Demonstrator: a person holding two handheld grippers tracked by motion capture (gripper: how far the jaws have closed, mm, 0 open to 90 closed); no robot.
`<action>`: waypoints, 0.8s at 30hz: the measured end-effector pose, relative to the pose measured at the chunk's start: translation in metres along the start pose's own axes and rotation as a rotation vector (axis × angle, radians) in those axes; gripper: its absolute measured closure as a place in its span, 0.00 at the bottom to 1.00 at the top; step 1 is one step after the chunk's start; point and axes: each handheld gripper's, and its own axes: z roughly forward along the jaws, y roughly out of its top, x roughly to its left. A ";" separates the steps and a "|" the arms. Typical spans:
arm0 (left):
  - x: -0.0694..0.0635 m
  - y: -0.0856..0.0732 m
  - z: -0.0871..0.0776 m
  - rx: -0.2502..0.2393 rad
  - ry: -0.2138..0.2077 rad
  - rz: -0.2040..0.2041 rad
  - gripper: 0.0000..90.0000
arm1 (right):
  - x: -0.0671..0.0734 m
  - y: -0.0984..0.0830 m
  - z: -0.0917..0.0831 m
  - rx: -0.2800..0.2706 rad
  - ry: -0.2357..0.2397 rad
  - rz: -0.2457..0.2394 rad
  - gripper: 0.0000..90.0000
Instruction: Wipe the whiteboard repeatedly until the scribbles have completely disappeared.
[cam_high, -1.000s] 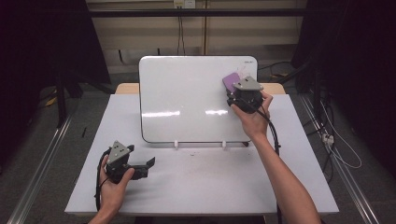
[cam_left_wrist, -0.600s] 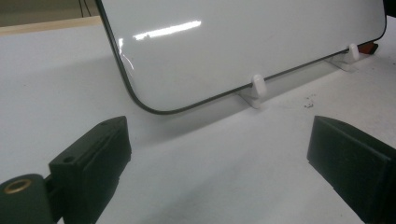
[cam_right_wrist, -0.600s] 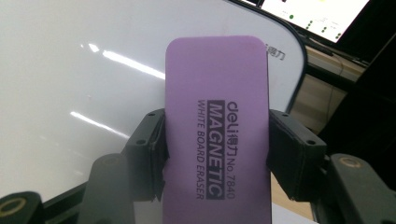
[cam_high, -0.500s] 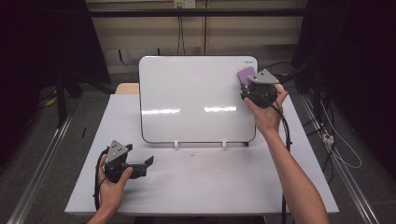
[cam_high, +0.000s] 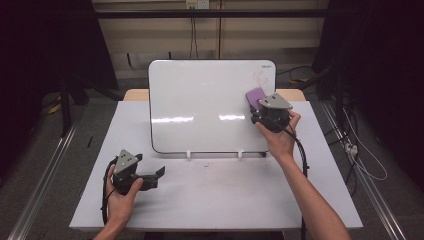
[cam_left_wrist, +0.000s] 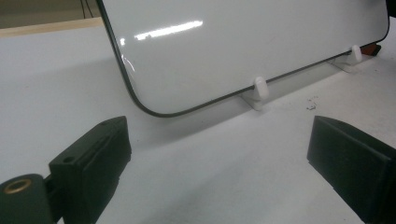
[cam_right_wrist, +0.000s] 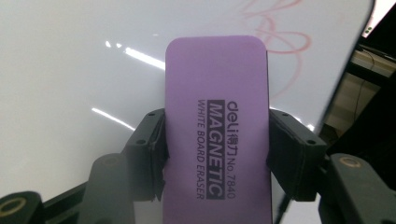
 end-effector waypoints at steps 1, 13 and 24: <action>0.000 0.000 0.000 0.000 0.000 0.001 0.07 | 0.002 0.000 0.000 0.000 0.002 -0.001 0.47; 0.001 -0.001 -0.002 -0.006 -0.001 0.000 0.07 | -0.006 0.026 0.013 -0.017 0.003 0.011 0.47; 0.000 -0.002 -0.001 0.002 -0.008 0.000 0.07 | -0.040 0.050 0.022 -0.022 -0.085 0.051 0.47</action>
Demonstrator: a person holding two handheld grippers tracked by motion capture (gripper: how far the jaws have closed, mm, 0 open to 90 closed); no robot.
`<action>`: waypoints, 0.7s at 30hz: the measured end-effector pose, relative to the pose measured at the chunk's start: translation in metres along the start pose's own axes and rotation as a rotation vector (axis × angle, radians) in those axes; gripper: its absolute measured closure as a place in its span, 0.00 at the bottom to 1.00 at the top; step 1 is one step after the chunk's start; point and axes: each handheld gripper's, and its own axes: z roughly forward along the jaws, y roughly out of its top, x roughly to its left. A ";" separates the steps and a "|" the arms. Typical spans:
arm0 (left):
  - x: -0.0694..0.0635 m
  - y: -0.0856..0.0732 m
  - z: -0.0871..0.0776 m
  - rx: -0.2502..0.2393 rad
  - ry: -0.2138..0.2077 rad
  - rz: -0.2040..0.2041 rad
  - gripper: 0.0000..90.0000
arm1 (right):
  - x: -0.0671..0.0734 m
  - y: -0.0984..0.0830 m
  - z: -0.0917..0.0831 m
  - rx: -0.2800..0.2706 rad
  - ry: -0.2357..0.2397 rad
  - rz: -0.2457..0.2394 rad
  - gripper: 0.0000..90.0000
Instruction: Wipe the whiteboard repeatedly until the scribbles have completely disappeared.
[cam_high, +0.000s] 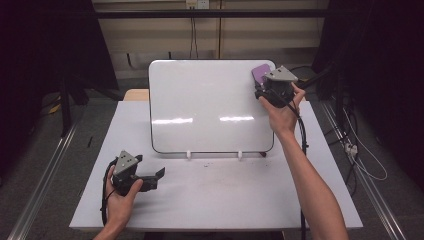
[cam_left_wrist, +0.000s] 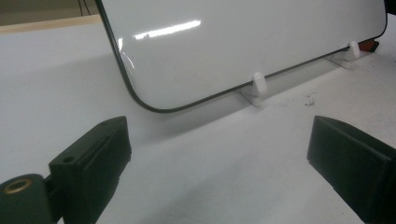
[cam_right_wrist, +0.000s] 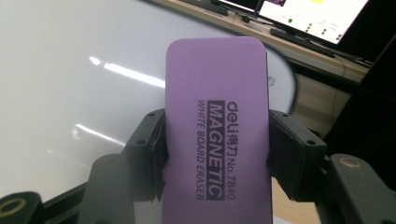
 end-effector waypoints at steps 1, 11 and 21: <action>0.000 0.000 0.000 -0.001 0.004 0.001 0.07 | -0.004 0.002 0.001 0.004 -0.011 -0.001 0.47; 0.001 0.001 -0.001 -0.008 0.008 0.001 0.07 | -0.011 0.007 0.003 0.004 -0.049 0.001 0.47; 0.000 0.004 0.000 -0.014 0.005 0.005 0.07 | 0.032 0.008 0.004 -0.003 0.055 -0.068 0.47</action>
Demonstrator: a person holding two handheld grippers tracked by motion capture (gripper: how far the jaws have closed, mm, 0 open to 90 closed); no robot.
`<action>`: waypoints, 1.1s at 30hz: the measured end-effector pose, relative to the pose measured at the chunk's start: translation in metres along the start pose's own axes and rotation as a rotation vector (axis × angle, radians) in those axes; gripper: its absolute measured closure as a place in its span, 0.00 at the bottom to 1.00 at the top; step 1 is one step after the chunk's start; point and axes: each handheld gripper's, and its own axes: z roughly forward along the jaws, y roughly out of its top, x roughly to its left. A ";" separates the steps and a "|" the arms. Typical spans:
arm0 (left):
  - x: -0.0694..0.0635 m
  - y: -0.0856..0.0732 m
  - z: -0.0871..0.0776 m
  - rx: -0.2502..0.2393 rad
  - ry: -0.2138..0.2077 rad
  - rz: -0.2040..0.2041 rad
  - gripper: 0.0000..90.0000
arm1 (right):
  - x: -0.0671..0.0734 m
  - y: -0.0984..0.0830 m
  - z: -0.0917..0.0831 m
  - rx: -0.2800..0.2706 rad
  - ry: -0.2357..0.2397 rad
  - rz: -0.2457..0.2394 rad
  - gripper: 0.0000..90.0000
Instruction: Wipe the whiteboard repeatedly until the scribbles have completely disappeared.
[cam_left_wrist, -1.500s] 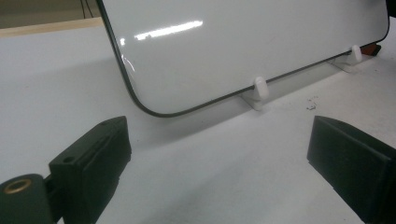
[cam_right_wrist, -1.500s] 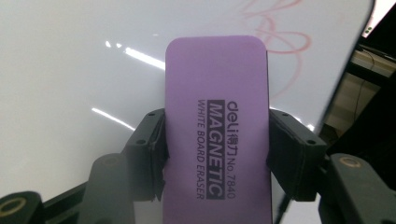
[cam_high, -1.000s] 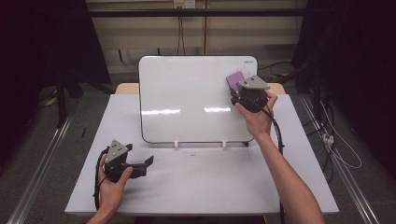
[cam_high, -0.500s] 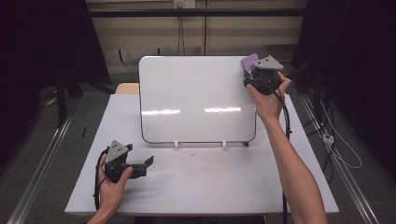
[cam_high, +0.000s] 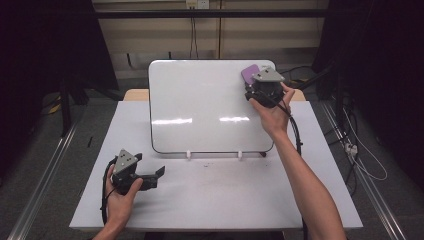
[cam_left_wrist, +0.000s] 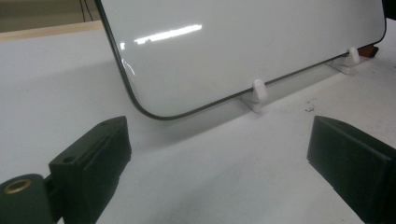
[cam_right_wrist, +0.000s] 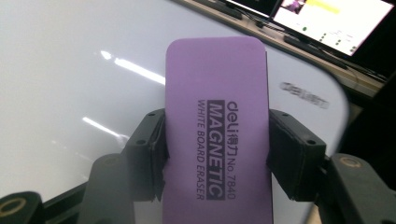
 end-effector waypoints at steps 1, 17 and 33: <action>0.001 0.000 0.000 0.001 0.000 0.001 0.07 | 0.004 0.000 0.000 -0.003 0.012 -0.002 0.47; 0.003 -0.002 -0.002 -0.004 0.005 -0.010 0.07 | -0.036 0.008 0.004 0.004 -0.031 0.065 0.47; 0.001 0.000 -0.001 0.000 0.008 -0.003 0.07 | -0.040 -0.022 -0.012 0.015 -0.068 0.047 0.47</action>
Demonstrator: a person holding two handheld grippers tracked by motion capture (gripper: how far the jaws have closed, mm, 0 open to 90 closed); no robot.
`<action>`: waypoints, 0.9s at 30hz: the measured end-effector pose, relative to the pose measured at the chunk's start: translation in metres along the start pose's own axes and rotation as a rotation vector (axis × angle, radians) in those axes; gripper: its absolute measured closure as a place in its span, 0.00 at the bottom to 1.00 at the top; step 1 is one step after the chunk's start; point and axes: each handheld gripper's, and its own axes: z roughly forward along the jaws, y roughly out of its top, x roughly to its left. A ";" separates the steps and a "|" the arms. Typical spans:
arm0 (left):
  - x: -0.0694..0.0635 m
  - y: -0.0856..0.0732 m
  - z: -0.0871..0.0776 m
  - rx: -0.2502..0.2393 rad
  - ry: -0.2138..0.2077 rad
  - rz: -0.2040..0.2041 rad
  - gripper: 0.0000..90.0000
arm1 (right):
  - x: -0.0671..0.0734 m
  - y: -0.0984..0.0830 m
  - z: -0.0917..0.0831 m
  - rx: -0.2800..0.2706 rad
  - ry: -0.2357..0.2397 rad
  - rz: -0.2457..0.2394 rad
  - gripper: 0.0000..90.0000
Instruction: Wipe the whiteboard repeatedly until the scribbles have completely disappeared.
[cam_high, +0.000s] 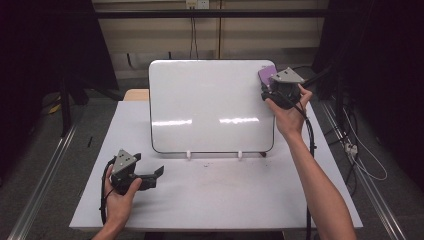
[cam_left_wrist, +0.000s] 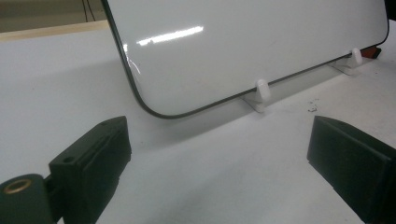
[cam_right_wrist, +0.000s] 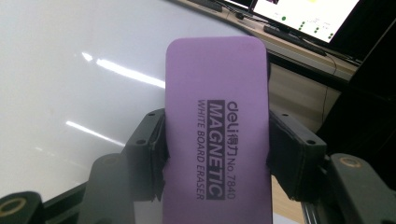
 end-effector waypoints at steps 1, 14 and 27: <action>0.000 0.000 0.000 0.001 0.000 0.000 0.07 | 0.002 -0.002 -0.001 -0.003 0.005 0.003 0.47; 0.000 -0.001 0.000 0.004 -0.001 0.002 0.07 | 0.040 -0.008 -0.003 -0.016 0.113 -0.056 0.47; 0.003 -0.002 -0.003 -0.002 0.002 -0.011 0.07 | 0.006 0.029 0.014 -0.022 0.003 0.019 0.47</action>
